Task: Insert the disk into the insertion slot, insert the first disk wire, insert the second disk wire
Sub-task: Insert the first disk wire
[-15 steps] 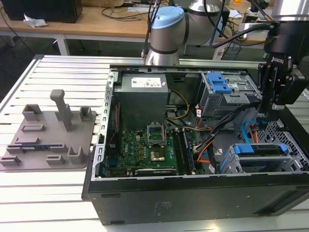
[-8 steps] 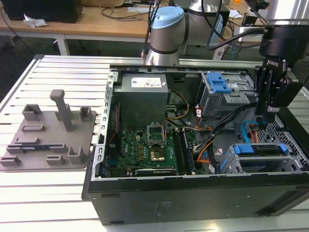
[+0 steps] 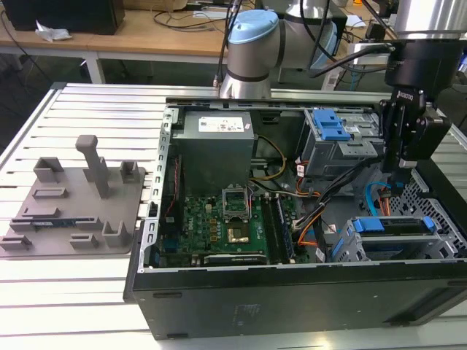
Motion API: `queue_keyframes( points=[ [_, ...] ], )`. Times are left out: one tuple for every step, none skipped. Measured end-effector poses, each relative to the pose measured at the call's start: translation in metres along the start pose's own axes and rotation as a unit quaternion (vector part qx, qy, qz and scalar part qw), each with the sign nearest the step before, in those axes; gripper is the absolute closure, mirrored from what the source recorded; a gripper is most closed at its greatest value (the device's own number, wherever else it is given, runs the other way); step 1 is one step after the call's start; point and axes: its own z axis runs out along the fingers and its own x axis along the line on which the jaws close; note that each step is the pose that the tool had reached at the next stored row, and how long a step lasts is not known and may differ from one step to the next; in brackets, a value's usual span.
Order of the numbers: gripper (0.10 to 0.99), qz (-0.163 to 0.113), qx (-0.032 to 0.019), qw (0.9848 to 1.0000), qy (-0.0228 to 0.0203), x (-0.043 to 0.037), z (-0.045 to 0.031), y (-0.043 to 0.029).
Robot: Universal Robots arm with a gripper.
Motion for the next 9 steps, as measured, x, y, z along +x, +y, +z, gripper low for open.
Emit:
queue_keyframes(
  points=[
    [0.671,-0.008,0.0037,1.0,0.0,-0.001,0.0002,0.0001],
    [0.671,-0.011,0.0049,0.9999,-0.0001,-0.0013,0.0007,0.0001],
    [0.671,-0.011,0.0051,0.9999,0.0,-0.0014,0.001,0.0002],
    [0.671,-0.011,0.0051,0.9999,0.0,-0.0014,0.0011,0.0003],
    [0.671,-0.011,0.0051,0.9999,-0.0001,-0.0015,0.0012,0.0003],
    [0.671,-0.011,0.0051,0.9999,-0.0001,-0.0015,0.0013,0.0003],
    [0.671,-0.011,0.0051,0.9999,-0.0002,-0.0016,0.0016,0.0003],
    [0.671,-0.011,0.0051,0.9999,-0.0001,-0.0018,0.0022,0.0004],
    [0.671,-0.011,0.0051,0.9999,0.0,-0.0019,0.0023,0.0004]
  ],
)
